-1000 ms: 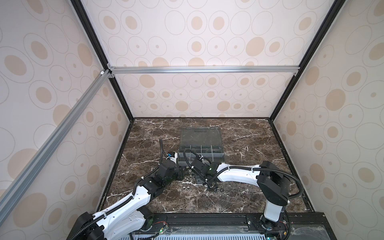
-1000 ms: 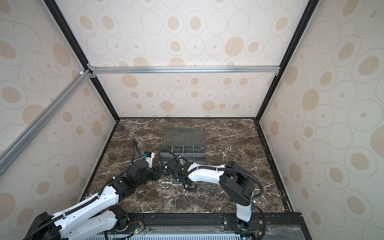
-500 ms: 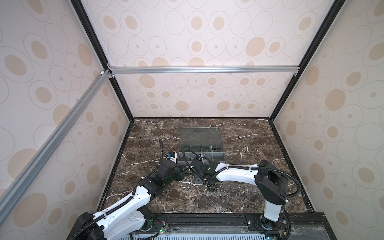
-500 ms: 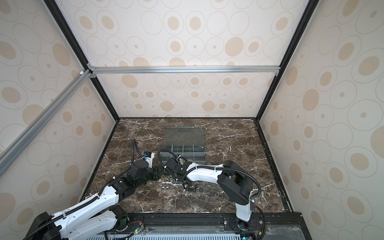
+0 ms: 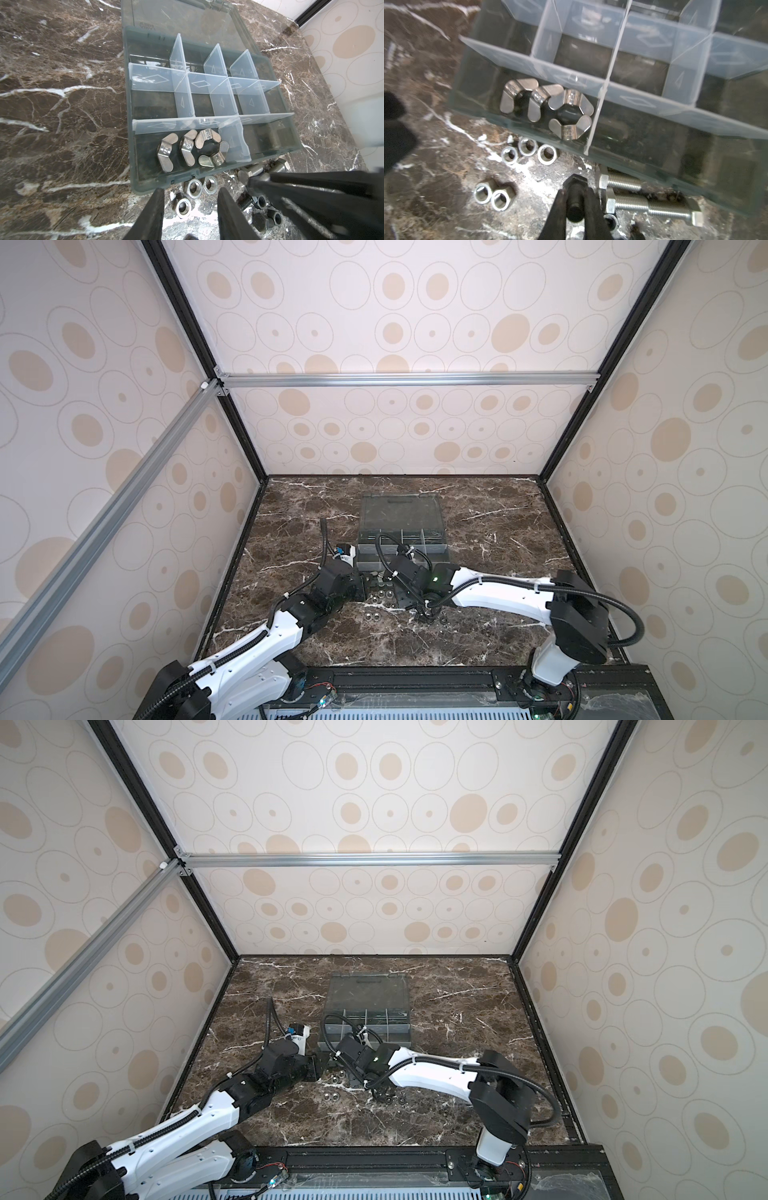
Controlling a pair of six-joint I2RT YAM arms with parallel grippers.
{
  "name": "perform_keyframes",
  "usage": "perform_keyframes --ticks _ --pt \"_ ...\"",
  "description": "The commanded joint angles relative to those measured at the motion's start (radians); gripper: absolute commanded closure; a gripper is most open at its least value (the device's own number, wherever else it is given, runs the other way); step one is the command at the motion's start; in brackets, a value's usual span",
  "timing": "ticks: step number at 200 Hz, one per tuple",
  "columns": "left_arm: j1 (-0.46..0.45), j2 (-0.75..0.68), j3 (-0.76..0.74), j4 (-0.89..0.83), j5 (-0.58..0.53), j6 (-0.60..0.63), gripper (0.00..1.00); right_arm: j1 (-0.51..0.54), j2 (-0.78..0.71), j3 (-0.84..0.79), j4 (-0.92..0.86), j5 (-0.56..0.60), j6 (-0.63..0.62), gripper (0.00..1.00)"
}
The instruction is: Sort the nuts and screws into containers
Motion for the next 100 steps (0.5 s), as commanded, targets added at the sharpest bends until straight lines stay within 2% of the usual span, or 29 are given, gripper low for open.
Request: perform_keyframes --ticks 1,45,100 --pt "0.01 0.007 0.015 0.002 -0.002 -0.013 0.57 -0.013 -0.073 -0.012 -0.018 0.092 -0.027 0.84" --pt "0.009 0.004 0.019 0.001 0.002 -0.012 0.57 -0.121 -0.11 -0.05 0.036 0.047 -0.052 0.84" --pt "0.009 -0.004 0.016 0.003 0.002 -0.018 0.57 -0.156 -0.058 -0.061 0.081 -0.003 -0.042 0.83"
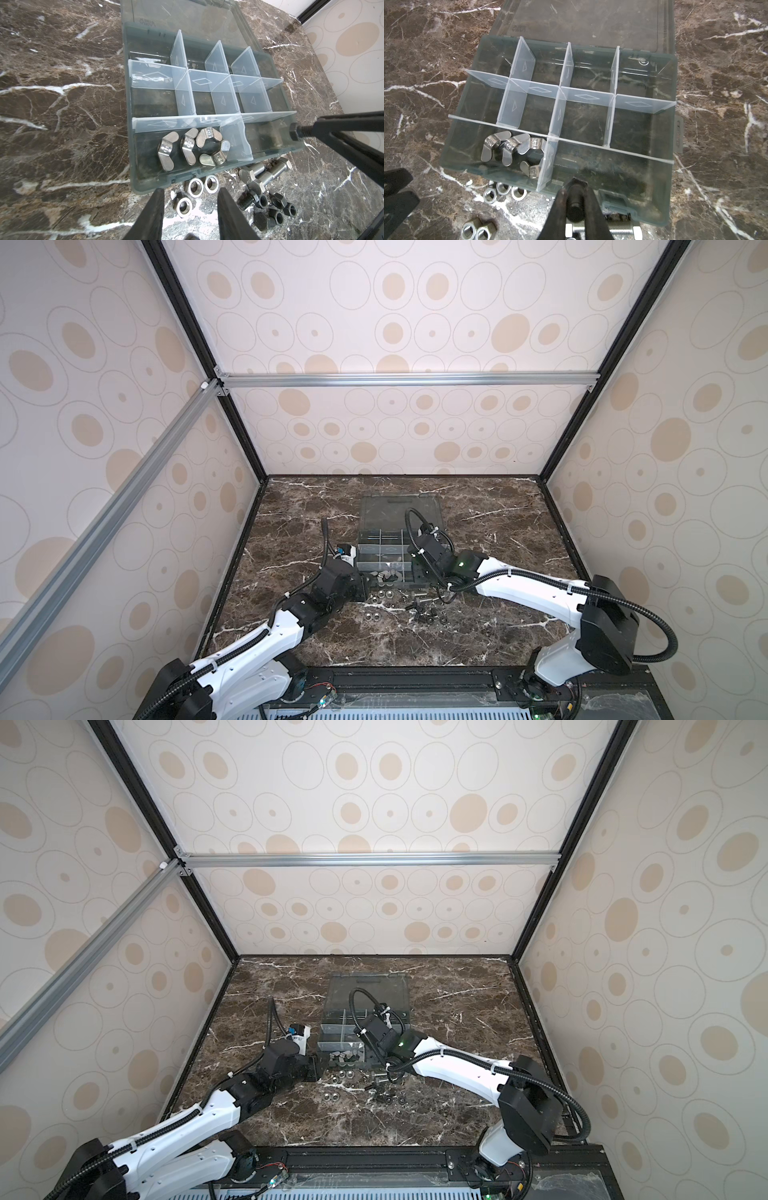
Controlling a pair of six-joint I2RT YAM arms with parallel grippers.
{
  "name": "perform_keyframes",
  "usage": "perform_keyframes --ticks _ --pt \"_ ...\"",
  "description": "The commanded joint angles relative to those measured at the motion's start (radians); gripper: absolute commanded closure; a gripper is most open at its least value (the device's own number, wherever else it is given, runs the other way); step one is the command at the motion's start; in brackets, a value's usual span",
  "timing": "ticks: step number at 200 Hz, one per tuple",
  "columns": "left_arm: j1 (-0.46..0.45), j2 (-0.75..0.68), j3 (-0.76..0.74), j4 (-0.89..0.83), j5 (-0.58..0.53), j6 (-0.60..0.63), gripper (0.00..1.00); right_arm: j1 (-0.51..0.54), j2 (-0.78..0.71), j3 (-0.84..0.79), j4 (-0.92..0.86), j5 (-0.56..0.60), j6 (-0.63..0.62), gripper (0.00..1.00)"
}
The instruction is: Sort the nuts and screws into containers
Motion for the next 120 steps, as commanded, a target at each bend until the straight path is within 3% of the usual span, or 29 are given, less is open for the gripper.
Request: perform_keyframes --ticks 1,33,74,120 --pt "0.009 -0.009 0.015 0.002 -0.001 -0.018 0.57 -0.004 0.031 -0.012 0.028 -0.022 0.007 0.83" --pt "0.009 -0.009 0.014 0.001 -0.001 -0.02 0.57 -0.005 0.058 -0.016 0.038 -0.032 0.018 0.83" --pt "0.009 -0.01 0.012 -0.002 -0.003 -0.021 0.57 -0.007 0.068 -0.016 0.023 -0.032 0.029 0.7" --pt "0.009 -0.007 0.009 0.002 -0.003 -0.023 0.57 -0.006 0.052 -0.03 0.014 -0.025 0.037 0.67"
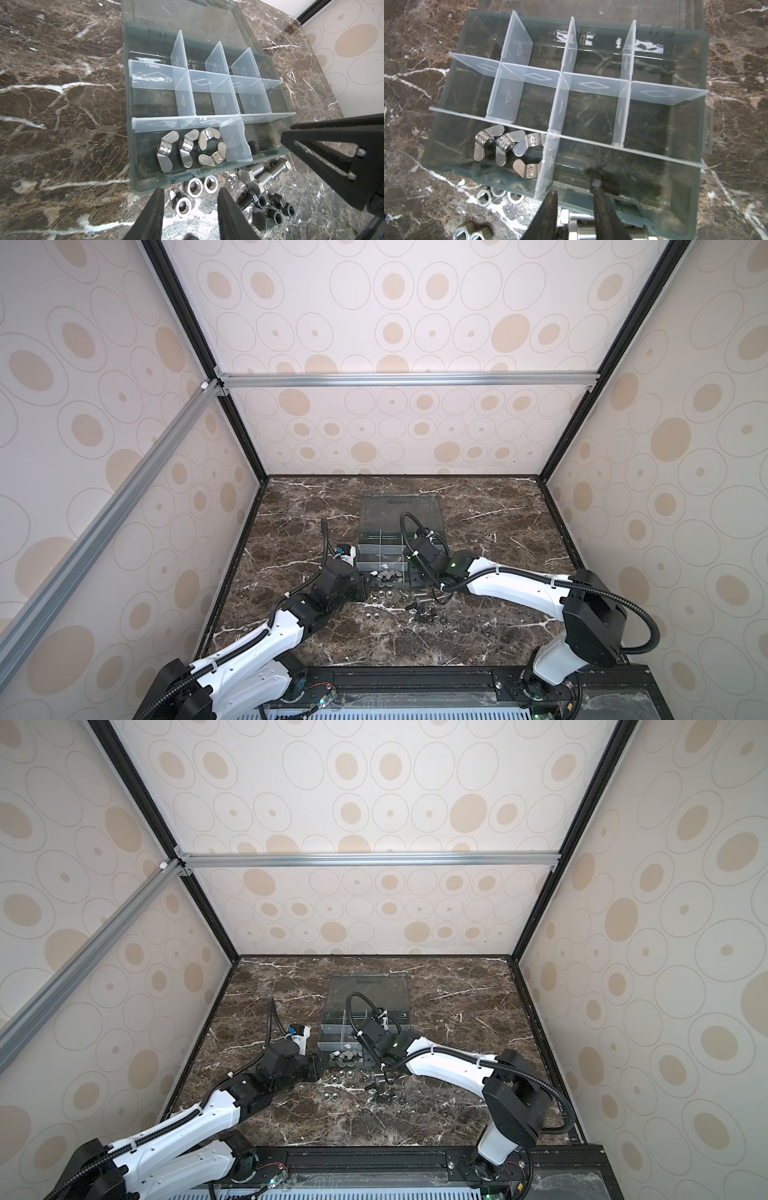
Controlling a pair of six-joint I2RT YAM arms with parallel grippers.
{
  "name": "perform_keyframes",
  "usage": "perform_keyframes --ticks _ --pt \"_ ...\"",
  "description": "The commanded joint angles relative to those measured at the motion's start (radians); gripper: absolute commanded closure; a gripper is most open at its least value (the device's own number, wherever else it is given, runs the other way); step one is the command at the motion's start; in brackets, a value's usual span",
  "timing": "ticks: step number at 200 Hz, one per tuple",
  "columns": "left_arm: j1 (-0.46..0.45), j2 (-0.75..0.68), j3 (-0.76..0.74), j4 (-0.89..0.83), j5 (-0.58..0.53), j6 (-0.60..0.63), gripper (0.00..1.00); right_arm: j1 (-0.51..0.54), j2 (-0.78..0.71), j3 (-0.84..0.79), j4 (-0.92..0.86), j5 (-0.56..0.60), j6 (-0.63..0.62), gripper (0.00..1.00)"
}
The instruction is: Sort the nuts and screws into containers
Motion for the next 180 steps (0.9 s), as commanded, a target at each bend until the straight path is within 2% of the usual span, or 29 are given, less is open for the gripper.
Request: perform_keyframes --ticks 1,130,180 --pt "0.009 -0.007 0.01 0.002 -0.003 -0.015 0.57 -0.002 -0.008 -0.017 -0.016 0.012 0.019 0.67" --pt "0.009 -0.004 0.001 0.01 -0.002 -0.021 0.57 0.001 -0.056 -0.081 -0.037 -0.042 0.049 0.67" --pt "0.009 -0.004 -0.002 0.014 0.0 -0.023 0.58 0.062 -0.04 -0.078 -0.068 -0.039 0.052 0.67"
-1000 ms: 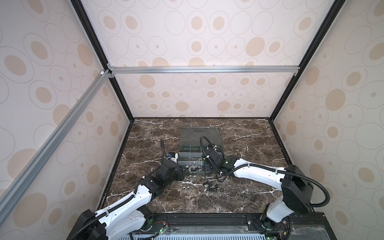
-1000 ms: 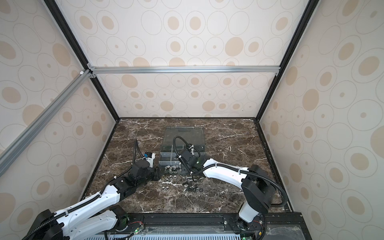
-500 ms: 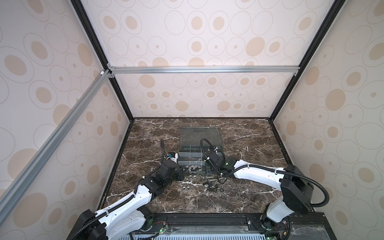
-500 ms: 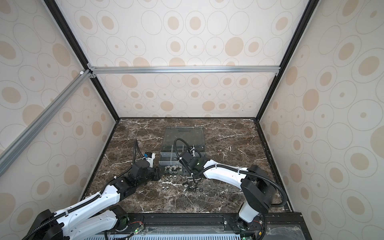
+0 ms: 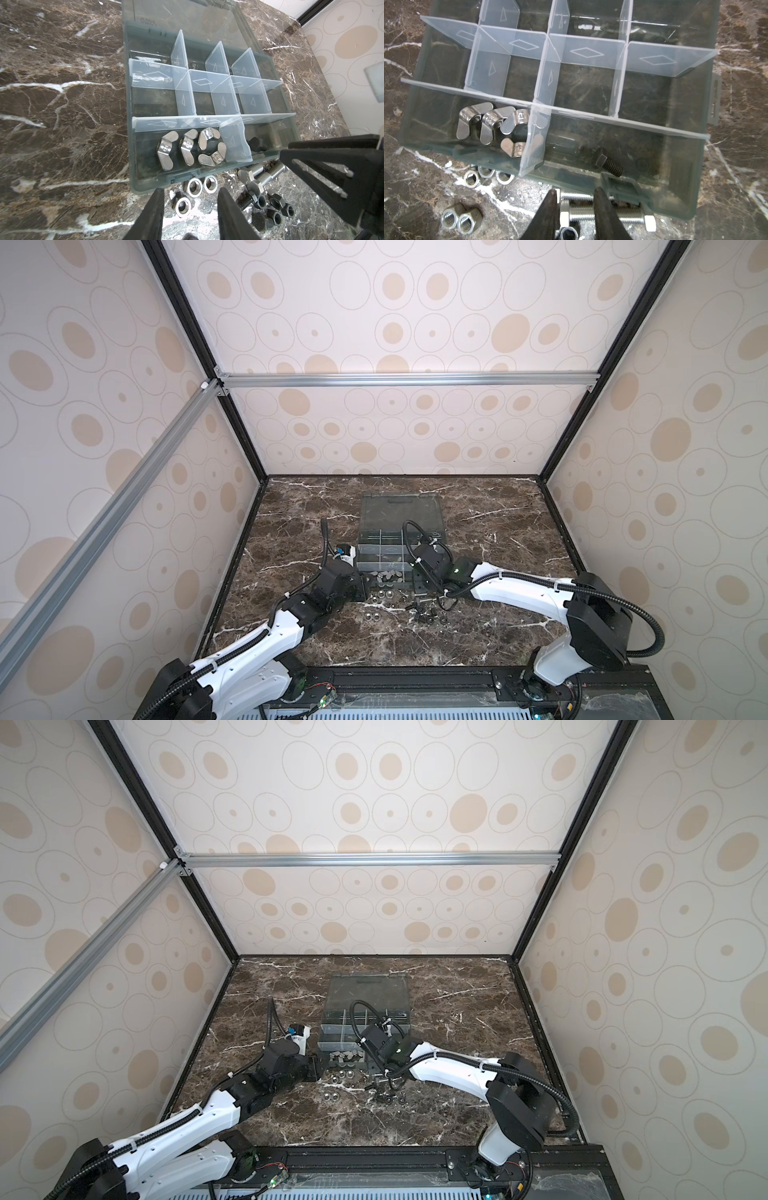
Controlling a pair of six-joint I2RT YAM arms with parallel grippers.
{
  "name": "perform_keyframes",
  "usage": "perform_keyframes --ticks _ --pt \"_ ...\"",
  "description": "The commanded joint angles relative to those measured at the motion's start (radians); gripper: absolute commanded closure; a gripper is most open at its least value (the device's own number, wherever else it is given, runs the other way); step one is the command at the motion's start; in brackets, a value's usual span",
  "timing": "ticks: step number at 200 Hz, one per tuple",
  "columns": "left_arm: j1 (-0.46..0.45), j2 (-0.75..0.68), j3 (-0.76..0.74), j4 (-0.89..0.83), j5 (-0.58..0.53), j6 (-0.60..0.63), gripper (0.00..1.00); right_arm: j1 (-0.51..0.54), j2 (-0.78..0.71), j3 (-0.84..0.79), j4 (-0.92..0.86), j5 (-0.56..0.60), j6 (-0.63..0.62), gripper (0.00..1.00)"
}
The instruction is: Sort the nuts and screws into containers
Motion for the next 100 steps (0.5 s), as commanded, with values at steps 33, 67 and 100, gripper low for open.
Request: perform_keyframes --ticks 33,67,100 --pt "0.009 -0.007 0.001 0.007 0.001 -0.018 0.57 0.082 0.018 -0.009 -0.044 -0.01 0.042 0.67" --pt "0.01 -0.007 0.001 0.008 0.002 -0.018 0.57 0.125 0.063 0.017 -0.05 -0.021 0.041 0.68" --pt "0.009 -0.011 0.001 0.006 0.006 -0.019 0.58 0.152 0.118 0.046 -0.051 -0.048 0.043 0.68"
